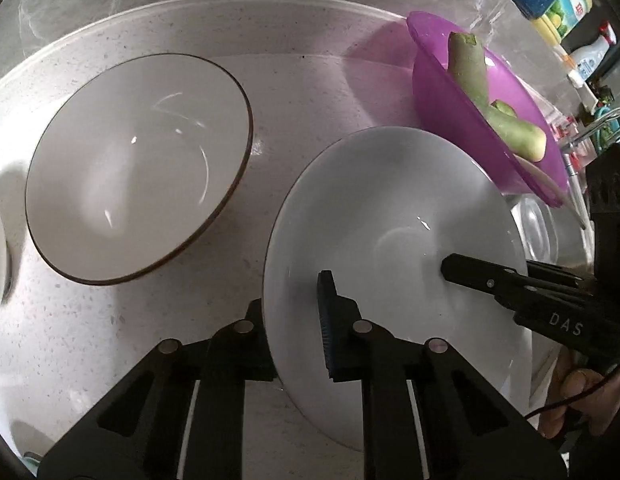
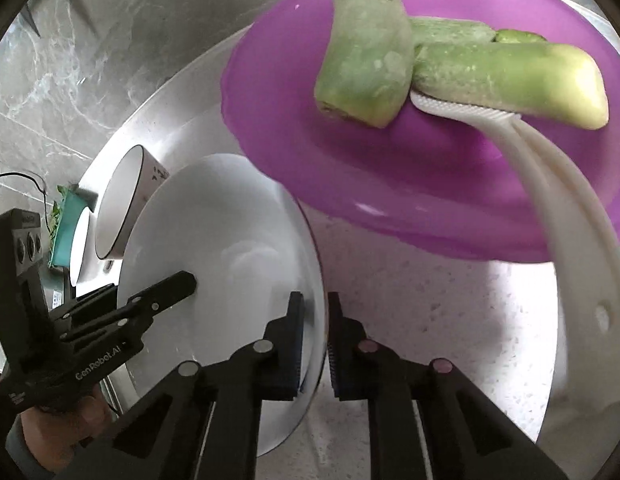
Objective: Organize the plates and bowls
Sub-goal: 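Carry the white plate over and lower it onto the teal plate stack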
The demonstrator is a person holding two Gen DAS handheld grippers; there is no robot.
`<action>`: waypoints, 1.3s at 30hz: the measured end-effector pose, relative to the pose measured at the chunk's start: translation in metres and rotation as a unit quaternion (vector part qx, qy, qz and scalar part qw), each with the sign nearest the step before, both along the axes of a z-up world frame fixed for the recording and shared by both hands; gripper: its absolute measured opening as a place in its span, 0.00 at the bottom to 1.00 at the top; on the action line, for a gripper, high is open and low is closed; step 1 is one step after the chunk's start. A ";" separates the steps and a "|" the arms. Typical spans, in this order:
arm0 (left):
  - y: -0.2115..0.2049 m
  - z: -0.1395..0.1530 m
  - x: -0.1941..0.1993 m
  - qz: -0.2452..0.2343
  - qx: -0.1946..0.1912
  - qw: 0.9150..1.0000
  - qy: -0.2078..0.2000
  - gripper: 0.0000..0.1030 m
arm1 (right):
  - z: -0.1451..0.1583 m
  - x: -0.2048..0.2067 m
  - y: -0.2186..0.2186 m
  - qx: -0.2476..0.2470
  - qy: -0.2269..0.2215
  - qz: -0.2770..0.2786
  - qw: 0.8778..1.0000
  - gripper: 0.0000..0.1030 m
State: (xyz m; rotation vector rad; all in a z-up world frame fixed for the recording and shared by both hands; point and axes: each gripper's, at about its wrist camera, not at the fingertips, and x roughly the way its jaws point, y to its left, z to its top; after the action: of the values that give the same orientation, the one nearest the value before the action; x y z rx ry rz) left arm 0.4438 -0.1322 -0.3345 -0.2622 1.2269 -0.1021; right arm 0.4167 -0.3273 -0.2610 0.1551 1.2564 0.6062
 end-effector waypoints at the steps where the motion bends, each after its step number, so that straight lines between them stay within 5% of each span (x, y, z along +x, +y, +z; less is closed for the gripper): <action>1: 0.002 0.000 -0.002 0.000 -0.007 1.000 0.001 0.11 | -0.001 0.001 -0.002 0.008 0.006 0.000 1.000 0.13; 11: 0.006 0.006 -0.017 -0.003 -0.033 0.999 0.011 0.10 | 0.001 -0.008 -0.012 0.032 0.032 -0.004 0.999 0.13; 21: 0.001 0.030 -0.078 -0.021 -0.047 0.999 0.012 0.10 | 0.023 -0.069 -0.026 0.035 0.037 -0.003 0.999 0.13; 31: -0.012 0.003 -0.151 -0.045 -0.060 0.996 0.056 0.10 | 0.000 -0.137 -0.036 0.024 0.090 -0.011 0.996 0.13; 39: -0.019 -0.004 -0.159 -0.060 -0.045 0.996 0.052 0.10 | -0.015 -0.152 -0.043 0.018 0.097 -0.017 0.995 0.13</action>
State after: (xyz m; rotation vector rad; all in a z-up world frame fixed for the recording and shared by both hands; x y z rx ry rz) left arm 0.2846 -0.1513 -0.3389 -0.2743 1.3440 -0.2512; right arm 0.2648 -0.3702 -0.2762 0.2708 1.4284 0.5952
